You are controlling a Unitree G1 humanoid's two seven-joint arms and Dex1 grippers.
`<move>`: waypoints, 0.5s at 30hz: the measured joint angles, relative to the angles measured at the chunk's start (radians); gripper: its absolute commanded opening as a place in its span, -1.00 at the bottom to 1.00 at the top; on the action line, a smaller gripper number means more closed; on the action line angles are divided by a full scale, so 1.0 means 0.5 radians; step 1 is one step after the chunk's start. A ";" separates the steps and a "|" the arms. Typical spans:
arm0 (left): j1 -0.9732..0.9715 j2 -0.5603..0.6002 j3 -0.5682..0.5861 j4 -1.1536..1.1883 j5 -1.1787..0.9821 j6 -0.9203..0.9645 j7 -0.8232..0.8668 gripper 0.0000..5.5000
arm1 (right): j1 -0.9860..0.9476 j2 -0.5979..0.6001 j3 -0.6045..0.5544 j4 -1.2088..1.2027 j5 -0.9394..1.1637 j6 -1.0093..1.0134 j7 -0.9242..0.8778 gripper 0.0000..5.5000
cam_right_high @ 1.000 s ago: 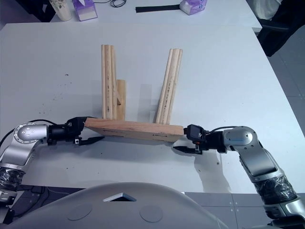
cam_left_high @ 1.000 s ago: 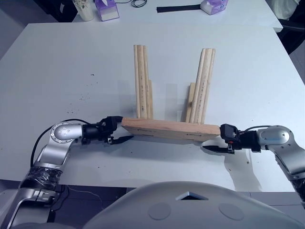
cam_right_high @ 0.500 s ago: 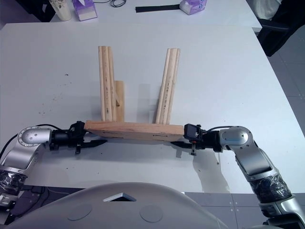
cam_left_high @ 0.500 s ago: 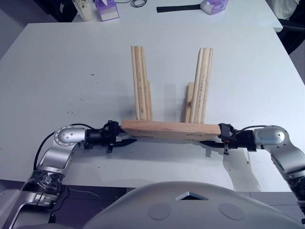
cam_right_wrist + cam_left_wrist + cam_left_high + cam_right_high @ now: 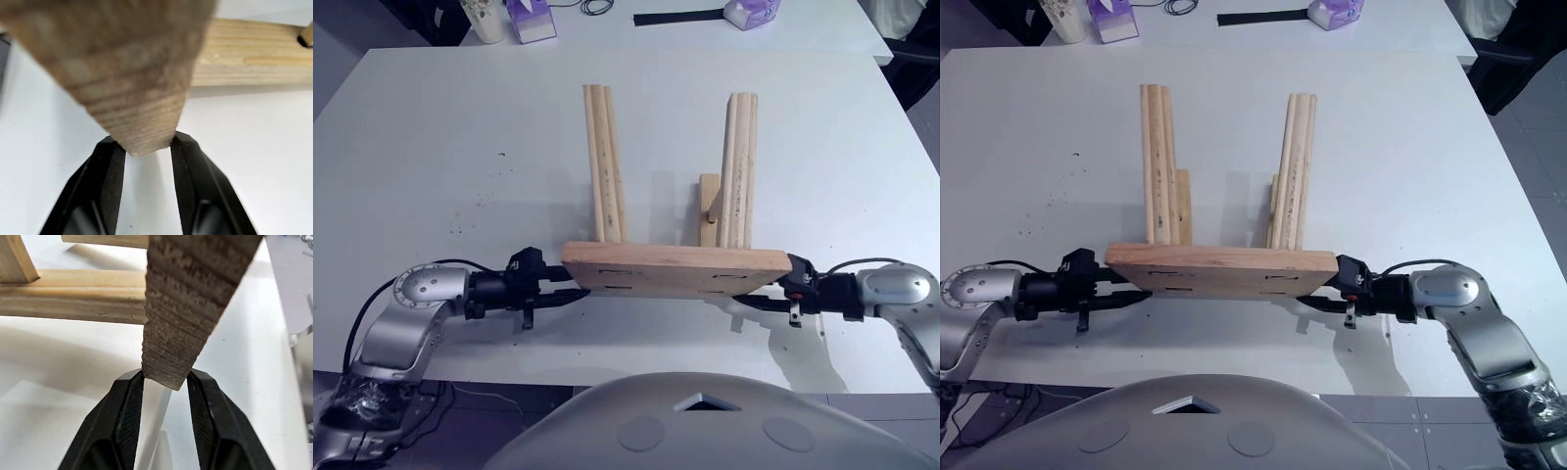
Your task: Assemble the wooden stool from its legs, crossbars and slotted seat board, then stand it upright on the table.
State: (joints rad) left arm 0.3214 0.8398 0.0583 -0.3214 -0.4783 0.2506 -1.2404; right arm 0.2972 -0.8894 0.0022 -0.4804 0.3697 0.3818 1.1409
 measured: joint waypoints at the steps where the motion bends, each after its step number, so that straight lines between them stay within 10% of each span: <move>1: 0.032 0.021 0.043 -0.059 -0.047 0.055 0.008 -0.52 | 0.014 -0.028 -0.055 -0.059 0.058 0.050 0.011 -0.52; 15: 0.369 0.172 0.768 -0.699 -0.907 0.817 0.170 -0.52 | 0.275 -0.350 -0.927 -0.400 1.245 1.016 0.042 -0.52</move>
State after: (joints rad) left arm 0.5061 0.9259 0.4424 -0.6708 -0.9320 0.6590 -1.1554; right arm 0.4346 -1.0643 -0.4613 -0.6806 0.9922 0.8898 1.1617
